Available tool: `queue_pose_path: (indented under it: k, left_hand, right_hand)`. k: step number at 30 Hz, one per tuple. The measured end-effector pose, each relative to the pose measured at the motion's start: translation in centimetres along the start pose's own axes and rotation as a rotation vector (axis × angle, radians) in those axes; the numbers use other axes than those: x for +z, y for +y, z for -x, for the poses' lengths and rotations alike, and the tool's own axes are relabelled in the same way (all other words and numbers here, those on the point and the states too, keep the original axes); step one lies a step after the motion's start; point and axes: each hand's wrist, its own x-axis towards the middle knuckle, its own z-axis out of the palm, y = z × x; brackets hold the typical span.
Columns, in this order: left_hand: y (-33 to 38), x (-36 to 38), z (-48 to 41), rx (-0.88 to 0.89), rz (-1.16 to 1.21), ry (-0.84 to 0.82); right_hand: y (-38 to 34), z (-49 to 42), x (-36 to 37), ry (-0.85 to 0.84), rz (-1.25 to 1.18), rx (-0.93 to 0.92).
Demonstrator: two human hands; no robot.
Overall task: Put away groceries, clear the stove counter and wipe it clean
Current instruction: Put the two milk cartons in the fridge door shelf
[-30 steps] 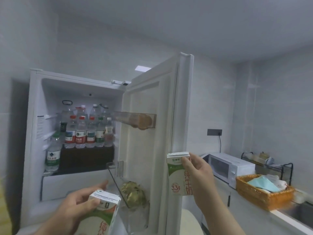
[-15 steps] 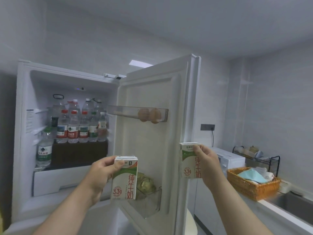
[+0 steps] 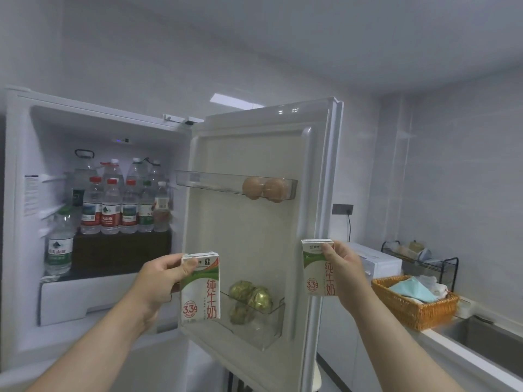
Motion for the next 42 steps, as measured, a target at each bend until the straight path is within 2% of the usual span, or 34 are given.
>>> queue_pose_path:
  k: [7, 12, 15, 26, 35, 42]
  left_hand:
    - [-0.6, -0.3, -1.4, -0.02, -0.007, 0.015]
    - [-0.6, -1.0, -2.8, 0.007, -0.068, -0.005]
    - [-0.5, -1.9, -3.5, 0.027, -0.09, -0.033]
    - [-2.6, -8.9, -9.4, 0.024, -0.171, -0.219]
    - [-4.7, -13.0, -18.0, 0.097, -0.267, -0.458]
    - [-5.7, -12.8, -22.3, 0.157, -0.126, -0.558]
  right_hand:
    - [0.8, -1.2, -0.6, 0.037, 0.031, -0.008]
    - [1.6, 0.0, 2.2, 0.102, -0.02, -0.071]
    - [1.9, 1.1, 4.2, 0.061, -0.026, -0.085]
    - [2.7, 1.7, 13.0, -0.048, 0.135, 0.022]
    - [2.8, -0.4, 19.7, 0.069, 0.238, 0.08]
    - [3.3, -1.7, 21.9, 0.15, 0.237, 0.062]
